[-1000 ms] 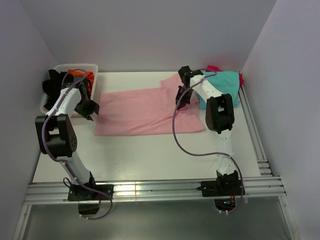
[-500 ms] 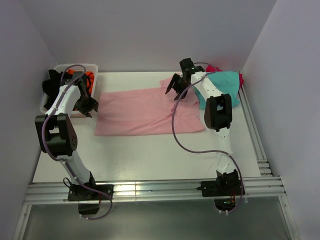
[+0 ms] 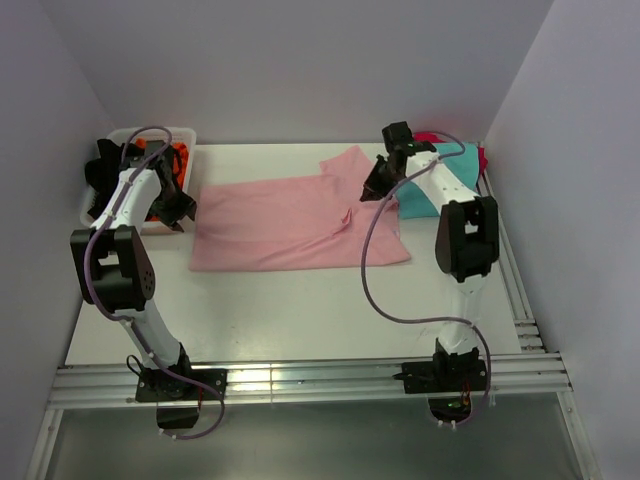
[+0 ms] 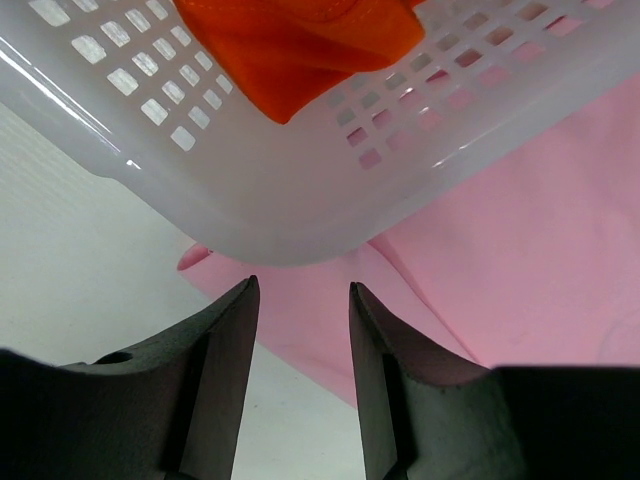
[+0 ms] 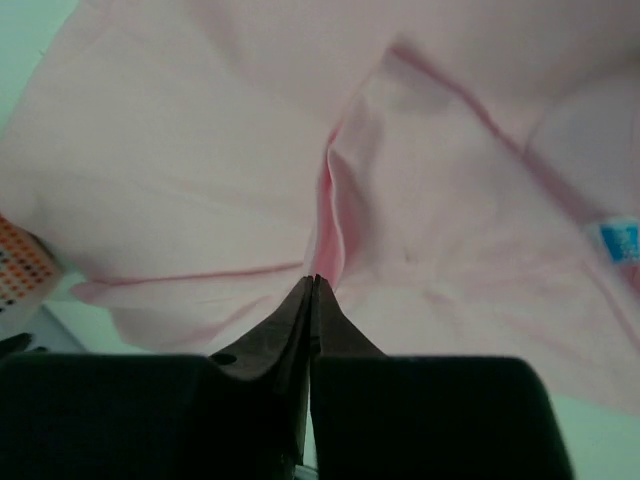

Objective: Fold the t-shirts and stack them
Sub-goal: Fold the tshirt

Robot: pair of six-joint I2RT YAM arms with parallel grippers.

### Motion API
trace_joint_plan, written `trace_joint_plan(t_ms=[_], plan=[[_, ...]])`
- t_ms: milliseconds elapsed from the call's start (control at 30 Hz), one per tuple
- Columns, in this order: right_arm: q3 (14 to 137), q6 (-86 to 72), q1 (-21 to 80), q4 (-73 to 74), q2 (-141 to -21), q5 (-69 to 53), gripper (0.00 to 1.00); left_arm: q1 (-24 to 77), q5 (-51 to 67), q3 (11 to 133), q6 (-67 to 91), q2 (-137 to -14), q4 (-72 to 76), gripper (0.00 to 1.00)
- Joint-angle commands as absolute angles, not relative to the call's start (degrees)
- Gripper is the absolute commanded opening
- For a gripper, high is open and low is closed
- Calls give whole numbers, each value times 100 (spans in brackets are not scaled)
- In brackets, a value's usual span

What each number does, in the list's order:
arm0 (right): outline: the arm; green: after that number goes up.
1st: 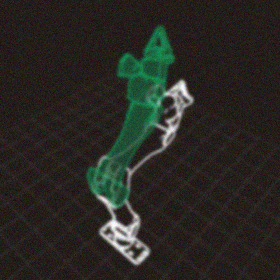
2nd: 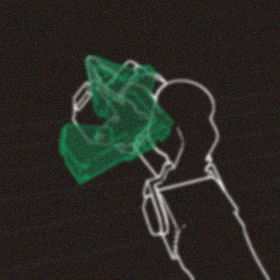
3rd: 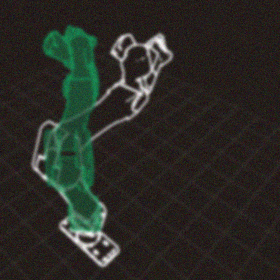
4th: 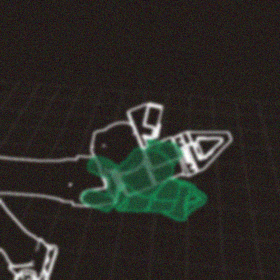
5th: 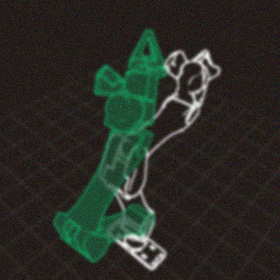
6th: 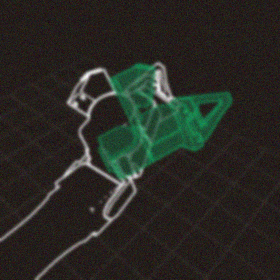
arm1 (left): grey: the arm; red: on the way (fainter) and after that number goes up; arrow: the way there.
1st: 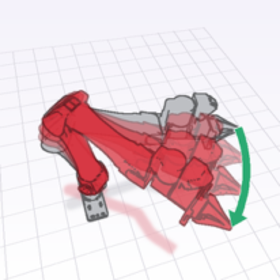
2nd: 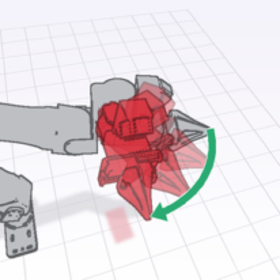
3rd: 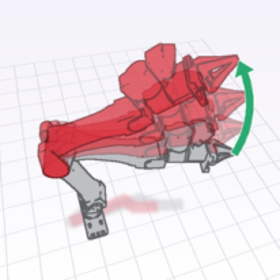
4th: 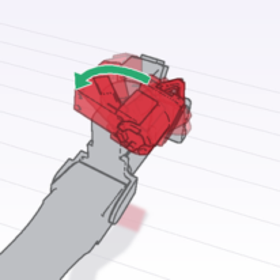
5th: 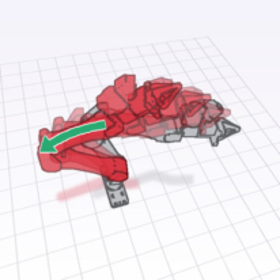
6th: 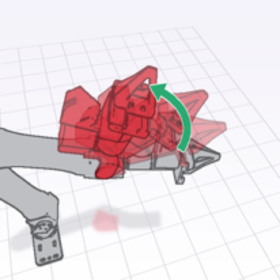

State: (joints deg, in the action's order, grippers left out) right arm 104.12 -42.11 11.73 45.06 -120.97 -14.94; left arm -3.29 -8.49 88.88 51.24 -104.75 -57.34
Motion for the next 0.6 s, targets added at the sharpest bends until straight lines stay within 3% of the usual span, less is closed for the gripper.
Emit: trace_joint_plan(t_ms=[0, 167, 567], plan=[[9618, -4131, 1195, 4359, -11208, -1099, 0, -308, -879, 8710, 4966, -10283, -5555, 47], [9167, -4157, 1362, 4491, -11083, -914, 0, -308, -686, 8569, 4948, -10353, -5370, 46], [9456, -4386, 2021, 4702, -11856, -633, 0, -308, -396, 9009, 4773, -10573, -5309, 45]])
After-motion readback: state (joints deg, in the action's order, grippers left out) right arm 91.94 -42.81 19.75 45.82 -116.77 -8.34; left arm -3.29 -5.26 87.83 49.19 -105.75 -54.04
